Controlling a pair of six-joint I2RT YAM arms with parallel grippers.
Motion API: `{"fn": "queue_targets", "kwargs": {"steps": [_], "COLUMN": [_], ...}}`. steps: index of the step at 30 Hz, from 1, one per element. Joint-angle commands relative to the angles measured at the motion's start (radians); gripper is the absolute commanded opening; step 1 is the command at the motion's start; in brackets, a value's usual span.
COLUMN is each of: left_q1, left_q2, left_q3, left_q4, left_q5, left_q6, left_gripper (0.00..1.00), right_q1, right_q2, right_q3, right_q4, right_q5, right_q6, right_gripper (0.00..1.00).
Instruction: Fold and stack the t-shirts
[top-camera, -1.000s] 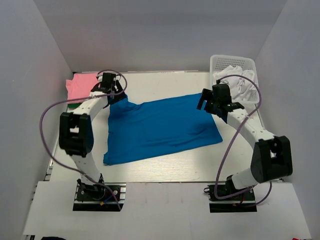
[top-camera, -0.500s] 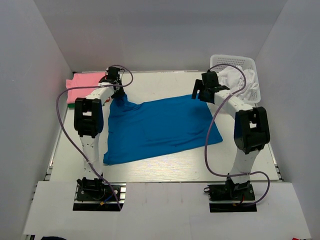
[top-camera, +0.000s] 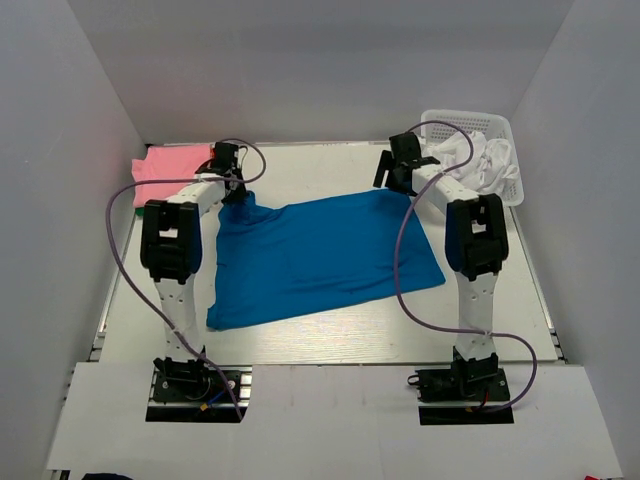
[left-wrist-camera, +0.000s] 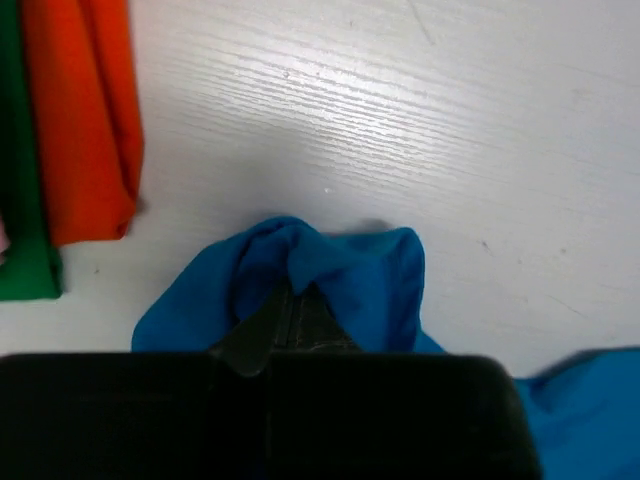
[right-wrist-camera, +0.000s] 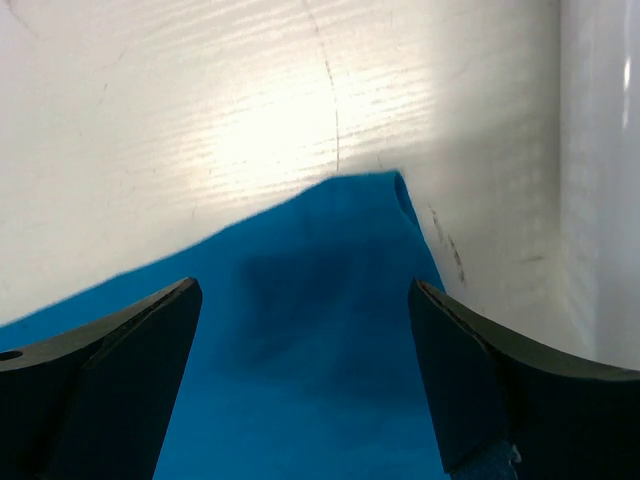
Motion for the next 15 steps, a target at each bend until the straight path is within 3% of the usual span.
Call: {"fn": "queue_targets", "kwargs": {"steps": [1,9,13,15], "left_q1": [0.005,0.005,0.005,0.005], "left_q2": [-0.177,-0.308,-0.340,-0.380], "left_q3": [-0.059,-0.194,-0.254,-0.289], "left_q4": [0.103,0.142,0.151,0.151], "left_q5": [-0.003,0.009,0.029,0.029], "left_q6": [-0.013,-0.031,-0.040,-0.054], "left_gripper": [0.00,0.00,0.00,0.00], "right_q1": [0.006,0.009,0.017,0.017], "right_q2": [0.054,0.148,0.177,0.180], "right_q3": [0.089,0.138,0.140,0.137], "right_q4": [-0.027,0.002,0.008,-0.004], "right_q5": [0.053,0.055,0.035,0.038], "right_q6": [0.035,0.051,0.061,0.069], "right_gripper": [0.90,0.87,0.74,0.56]}}
